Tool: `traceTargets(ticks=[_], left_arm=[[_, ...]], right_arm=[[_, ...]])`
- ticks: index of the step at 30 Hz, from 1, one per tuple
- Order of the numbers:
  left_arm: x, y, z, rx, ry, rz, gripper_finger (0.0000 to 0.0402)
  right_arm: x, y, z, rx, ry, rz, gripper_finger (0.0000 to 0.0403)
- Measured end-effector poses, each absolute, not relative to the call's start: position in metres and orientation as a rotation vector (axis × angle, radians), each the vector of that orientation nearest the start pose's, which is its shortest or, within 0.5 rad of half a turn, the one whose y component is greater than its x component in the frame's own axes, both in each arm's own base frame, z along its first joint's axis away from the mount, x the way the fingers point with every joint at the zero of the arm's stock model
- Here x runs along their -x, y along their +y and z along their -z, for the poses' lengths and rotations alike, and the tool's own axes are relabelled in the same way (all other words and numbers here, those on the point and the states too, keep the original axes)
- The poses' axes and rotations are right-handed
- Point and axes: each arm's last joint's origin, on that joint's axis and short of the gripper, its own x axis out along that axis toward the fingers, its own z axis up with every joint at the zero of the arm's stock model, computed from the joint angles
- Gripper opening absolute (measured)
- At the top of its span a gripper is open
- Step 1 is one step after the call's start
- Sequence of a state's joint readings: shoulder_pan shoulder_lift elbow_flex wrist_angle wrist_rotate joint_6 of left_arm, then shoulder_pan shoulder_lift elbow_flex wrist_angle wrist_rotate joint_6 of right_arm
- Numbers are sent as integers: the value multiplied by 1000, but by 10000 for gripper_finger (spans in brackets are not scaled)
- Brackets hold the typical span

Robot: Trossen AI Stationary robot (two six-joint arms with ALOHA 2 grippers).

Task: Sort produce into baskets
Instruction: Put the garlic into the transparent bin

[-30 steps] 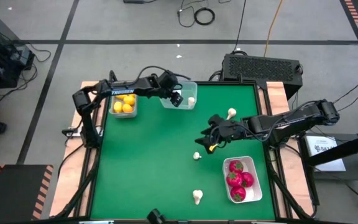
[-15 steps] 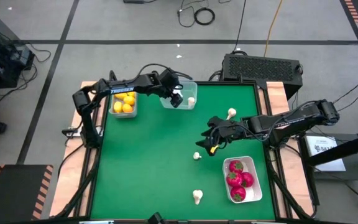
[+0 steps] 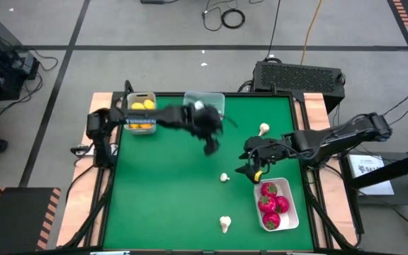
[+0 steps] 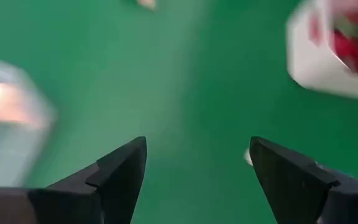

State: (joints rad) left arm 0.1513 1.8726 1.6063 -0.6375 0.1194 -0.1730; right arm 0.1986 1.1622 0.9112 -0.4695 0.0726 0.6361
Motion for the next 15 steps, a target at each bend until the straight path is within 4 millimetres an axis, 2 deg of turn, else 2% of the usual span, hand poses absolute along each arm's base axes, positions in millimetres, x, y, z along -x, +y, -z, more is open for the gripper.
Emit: traceTargets(ticks=[5,9,12,15], left_arm=[[-425,-5,-249,150,913,-29,292],[-443,-43,-224,48,869,50,292],[-453,-63,-203,-23,847,102,292],[-458,-70,-189,-39,846,88,292]], right_arm=[[-215,44,-290,-440,739,81,293],[-200,45,-294,-397,766,56,293],[-189,47,-296,-385,791,45,293],[-180,49,-297,-393,813,37,293]])
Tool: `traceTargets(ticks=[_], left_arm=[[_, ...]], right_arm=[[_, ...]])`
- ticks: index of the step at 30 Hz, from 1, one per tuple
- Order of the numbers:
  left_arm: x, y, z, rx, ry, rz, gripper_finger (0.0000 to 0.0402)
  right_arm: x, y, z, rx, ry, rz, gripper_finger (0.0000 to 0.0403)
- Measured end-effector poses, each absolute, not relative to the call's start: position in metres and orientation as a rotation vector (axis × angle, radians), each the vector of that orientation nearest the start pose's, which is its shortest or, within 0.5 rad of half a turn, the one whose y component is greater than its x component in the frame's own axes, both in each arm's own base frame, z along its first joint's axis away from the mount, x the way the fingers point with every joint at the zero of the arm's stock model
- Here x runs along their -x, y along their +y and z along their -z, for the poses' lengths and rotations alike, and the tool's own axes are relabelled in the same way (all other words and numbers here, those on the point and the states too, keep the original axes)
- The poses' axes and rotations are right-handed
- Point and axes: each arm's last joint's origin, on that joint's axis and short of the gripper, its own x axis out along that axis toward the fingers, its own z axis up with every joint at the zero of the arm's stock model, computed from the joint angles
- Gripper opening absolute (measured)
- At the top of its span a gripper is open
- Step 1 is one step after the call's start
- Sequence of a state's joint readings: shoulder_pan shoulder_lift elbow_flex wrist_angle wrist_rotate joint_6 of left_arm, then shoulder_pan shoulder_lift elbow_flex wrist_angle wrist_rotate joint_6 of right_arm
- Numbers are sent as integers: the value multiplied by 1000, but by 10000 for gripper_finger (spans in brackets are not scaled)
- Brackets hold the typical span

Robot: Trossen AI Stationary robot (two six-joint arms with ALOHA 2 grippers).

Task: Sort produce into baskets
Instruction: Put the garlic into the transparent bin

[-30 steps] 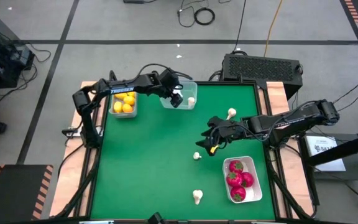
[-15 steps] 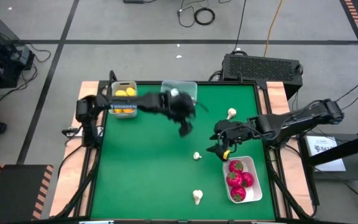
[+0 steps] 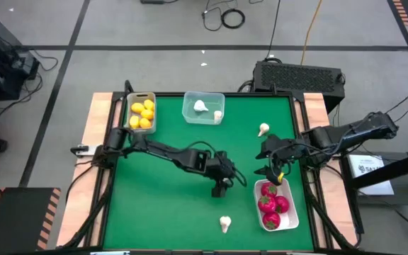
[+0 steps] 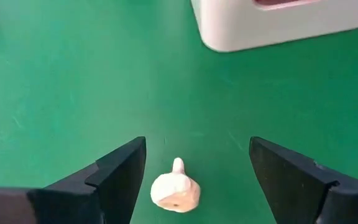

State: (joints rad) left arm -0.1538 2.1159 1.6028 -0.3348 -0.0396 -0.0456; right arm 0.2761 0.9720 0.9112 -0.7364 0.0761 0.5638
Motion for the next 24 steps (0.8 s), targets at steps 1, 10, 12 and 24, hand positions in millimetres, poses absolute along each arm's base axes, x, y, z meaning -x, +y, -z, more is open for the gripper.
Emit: traceTargets(ticks=[1,10,12,24], left_arm=[[-460,-70,-185,-42,851,82,292],[-464,-68,-155,-53,916,60,292],[-465,-68,-151,-54,925,60,292],[-461,-61,-147,-51,985,53,292]], right_arm=[[-178,50,-298,-395,822,34,293],[-169,64,-298,-409,841,-14,293],[-168,66,-297,-411,839,-4,293],[-166,71,-297,-411,794,92,293]])
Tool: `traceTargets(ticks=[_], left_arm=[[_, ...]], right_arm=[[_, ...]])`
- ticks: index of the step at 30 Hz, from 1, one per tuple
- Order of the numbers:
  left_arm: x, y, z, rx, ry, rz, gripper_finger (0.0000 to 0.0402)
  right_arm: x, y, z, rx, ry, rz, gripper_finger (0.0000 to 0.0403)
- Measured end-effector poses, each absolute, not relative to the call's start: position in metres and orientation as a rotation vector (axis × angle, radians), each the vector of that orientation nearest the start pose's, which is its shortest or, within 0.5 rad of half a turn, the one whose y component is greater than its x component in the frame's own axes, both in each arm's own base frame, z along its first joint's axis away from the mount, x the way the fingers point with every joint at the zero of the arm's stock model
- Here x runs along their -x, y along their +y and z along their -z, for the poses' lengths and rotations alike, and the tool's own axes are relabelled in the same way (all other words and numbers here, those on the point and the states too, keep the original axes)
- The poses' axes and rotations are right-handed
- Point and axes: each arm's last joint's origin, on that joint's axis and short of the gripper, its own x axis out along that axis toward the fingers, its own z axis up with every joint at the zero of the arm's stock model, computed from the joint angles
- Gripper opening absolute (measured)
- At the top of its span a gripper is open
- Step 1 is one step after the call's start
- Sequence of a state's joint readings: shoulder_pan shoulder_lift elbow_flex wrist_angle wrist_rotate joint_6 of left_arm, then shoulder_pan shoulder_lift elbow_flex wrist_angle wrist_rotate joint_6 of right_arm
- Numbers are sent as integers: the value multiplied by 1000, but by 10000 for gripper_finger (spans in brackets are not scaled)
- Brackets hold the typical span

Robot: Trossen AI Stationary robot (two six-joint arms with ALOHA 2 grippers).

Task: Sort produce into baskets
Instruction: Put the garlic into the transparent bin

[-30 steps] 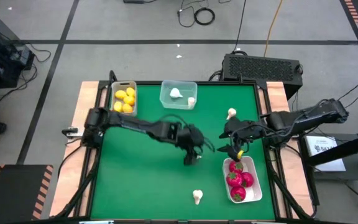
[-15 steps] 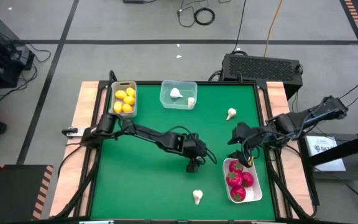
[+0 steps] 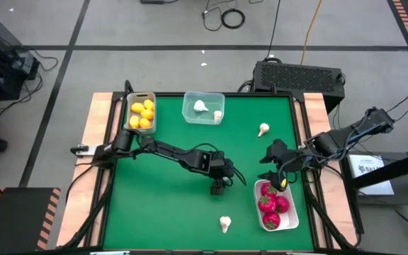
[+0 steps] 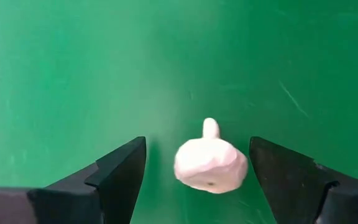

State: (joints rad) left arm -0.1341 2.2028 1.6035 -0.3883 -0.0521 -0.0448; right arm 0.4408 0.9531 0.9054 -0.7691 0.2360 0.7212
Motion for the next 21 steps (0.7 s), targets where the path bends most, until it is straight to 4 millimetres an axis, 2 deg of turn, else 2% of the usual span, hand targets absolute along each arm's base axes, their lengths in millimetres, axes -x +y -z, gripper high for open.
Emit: traceTargets(ticks=[14,21], left_arm=[[-462,-59,-142,-50,996,59,291],[-463,-57,-138,-32,1004,73,262]], right_arm=[[-168,70,-298,-457,745,151,293],[-170,71,-300,-479,726,148,293]])
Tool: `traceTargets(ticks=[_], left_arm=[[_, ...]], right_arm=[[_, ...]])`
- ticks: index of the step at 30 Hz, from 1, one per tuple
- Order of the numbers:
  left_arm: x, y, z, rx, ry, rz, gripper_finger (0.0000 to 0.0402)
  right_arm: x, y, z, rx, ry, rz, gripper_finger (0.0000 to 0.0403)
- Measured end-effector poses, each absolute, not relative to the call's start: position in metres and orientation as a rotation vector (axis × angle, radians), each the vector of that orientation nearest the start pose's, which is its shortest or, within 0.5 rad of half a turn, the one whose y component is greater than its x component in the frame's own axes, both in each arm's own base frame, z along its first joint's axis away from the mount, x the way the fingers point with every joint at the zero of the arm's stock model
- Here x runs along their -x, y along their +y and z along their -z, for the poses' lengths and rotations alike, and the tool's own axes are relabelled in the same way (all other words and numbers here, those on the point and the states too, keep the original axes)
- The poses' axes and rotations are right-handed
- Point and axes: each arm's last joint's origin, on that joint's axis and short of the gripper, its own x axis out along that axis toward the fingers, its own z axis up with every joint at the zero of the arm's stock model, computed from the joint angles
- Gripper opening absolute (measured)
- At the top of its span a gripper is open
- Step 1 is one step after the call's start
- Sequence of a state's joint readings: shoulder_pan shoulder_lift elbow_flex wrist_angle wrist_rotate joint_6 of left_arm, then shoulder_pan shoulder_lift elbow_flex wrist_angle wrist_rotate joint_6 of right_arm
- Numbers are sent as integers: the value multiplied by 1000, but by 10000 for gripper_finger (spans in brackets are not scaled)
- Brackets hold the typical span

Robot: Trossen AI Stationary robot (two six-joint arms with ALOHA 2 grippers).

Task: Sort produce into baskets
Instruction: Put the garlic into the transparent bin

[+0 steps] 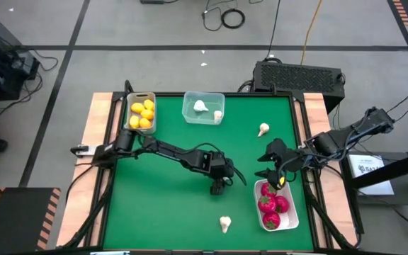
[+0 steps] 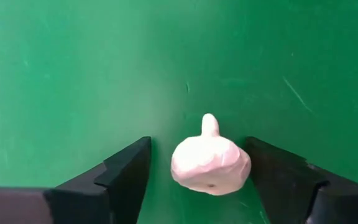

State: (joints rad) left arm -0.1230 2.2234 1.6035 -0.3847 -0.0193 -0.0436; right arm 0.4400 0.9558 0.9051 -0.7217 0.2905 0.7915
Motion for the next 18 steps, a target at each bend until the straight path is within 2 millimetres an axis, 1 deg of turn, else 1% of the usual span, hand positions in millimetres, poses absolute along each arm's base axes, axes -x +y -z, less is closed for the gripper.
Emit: traceTargets(ticks=[8,12,16,18], left_arm=[[-463,-56,-138,-32,1009,75,202],[-461,-50,-142,10,1022,113,173],[-459,-36,-158,41,1008,114,160],[-458,-24,-173,45,975,99,160]], right_arm=[[-170,70,-300,-483,713,173,293],[-170,70,-300,-484,713,173,293],[-170,70,-300,-498,712,180,293],[-170,70,-300,-503,711,183,293]])
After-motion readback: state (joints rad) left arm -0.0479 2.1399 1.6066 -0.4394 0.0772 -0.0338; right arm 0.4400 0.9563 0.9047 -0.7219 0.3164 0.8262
